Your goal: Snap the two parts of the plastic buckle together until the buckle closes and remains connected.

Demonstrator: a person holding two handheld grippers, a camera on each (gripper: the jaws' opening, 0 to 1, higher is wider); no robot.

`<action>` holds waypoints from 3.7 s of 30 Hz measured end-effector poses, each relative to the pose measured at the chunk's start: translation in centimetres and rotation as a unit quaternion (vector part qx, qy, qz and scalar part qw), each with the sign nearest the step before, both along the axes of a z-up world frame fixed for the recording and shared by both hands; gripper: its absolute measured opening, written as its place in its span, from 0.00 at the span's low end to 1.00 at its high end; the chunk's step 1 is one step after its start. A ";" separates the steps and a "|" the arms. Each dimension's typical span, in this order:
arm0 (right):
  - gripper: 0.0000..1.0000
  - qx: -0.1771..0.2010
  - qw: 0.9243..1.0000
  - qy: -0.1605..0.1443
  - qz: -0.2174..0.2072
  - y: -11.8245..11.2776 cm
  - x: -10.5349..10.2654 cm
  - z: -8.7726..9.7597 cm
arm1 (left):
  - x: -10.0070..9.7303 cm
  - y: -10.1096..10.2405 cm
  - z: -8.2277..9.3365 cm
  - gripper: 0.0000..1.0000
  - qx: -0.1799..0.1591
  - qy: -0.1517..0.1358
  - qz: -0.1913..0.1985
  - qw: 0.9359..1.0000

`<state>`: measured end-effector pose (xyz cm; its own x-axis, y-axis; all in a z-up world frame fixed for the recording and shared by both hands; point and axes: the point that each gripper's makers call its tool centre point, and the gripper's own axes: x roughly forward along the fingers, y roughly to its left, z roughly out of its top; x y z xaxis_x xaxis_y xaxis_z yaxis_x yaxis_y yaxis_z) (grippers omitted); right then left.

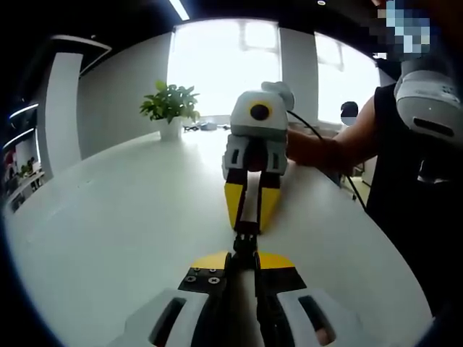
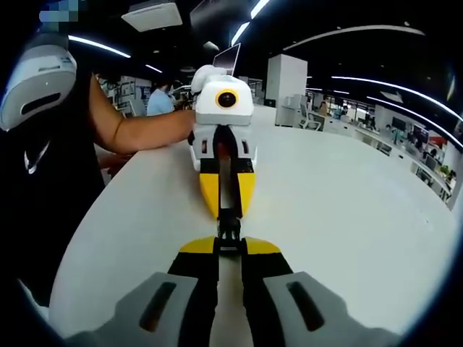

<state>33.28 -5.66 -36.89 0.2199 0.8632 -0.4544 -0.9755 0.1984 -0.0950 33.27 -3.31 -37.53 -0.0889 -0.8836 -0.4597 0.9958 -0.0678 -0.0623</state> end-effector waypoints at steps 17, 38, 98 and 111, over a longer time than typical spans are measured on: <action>0.10 0.004 1.000 0.008 0.008 0.3 -0.2 0.0 | -0.4 -0.2 0.1 0.09 -0.001 -0.007 -0.010 1.000; 0.09 0.003 1.000 0.016 0.014 0.4 -0.4 -0.1 | -0.7 -0.4 -0.1 0.07 -0.001 -0.008 -0.018 1.000; 0.09 0.013 0.999 0.026 0.024 0.9 -1.3 0.0 | -1.0 -0.9 0.0 0.10 0.002 -0.001 -0.020 1.000; 0.09 0.015 0.999 0.027 0.024 1.0 -1.3 -0.1 | -0.8 -0.5 0.2 0.16 -0.002 0.003 -0.010 1.000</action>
